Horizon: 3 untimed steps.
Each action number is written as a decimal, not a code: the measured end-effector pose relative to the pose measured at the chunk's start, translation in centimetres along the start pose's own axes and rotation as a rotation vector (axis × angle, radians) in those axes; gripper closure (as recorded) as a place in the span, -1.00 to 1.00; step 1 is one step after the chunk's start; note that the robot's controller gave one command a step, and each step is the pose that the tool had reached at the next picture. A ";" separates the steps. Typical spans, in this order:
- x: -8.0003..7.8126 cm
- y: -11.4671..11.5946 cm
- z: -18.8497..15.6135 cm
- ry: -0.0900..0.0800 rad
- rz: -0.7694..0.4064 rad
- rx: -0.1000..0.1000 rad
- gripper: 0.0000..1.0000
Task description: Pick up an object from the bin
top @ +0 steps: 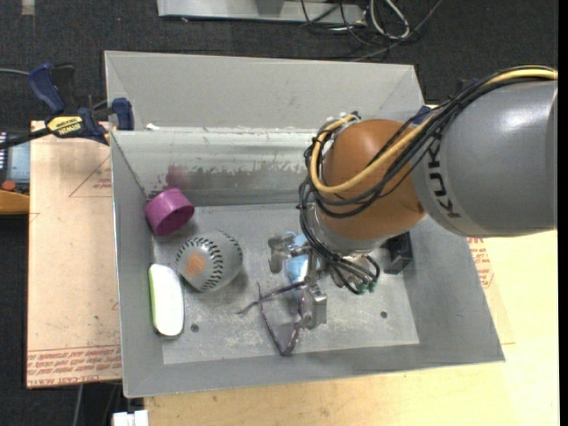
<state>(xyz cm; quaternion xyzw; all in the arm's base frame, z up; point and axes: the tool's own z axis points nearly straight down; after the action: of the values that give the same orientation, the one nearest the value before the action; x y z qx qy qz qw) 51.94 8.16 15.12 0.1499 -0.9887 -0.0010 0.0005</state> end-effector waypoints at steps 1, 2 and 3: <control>0.2 -2.6 8.2 -0.001 -0.051 -0.001 -1.00; -1.8 -2.6 8.1 -0.003 -0.541 -0.001 -1.00; 1.7 0.8 8.1 -0.005 -0.466 -0.002 -1.00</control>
Offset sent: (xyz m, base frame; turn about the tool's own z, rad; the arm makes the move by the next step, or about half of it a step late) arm 0.0239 -0.0202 -0.0812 -0.5458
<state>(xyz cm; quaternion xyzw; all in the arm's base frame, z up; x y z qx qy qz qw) 50.04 8.44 7.03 0.3743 -0.9273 -0.0023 -0.0022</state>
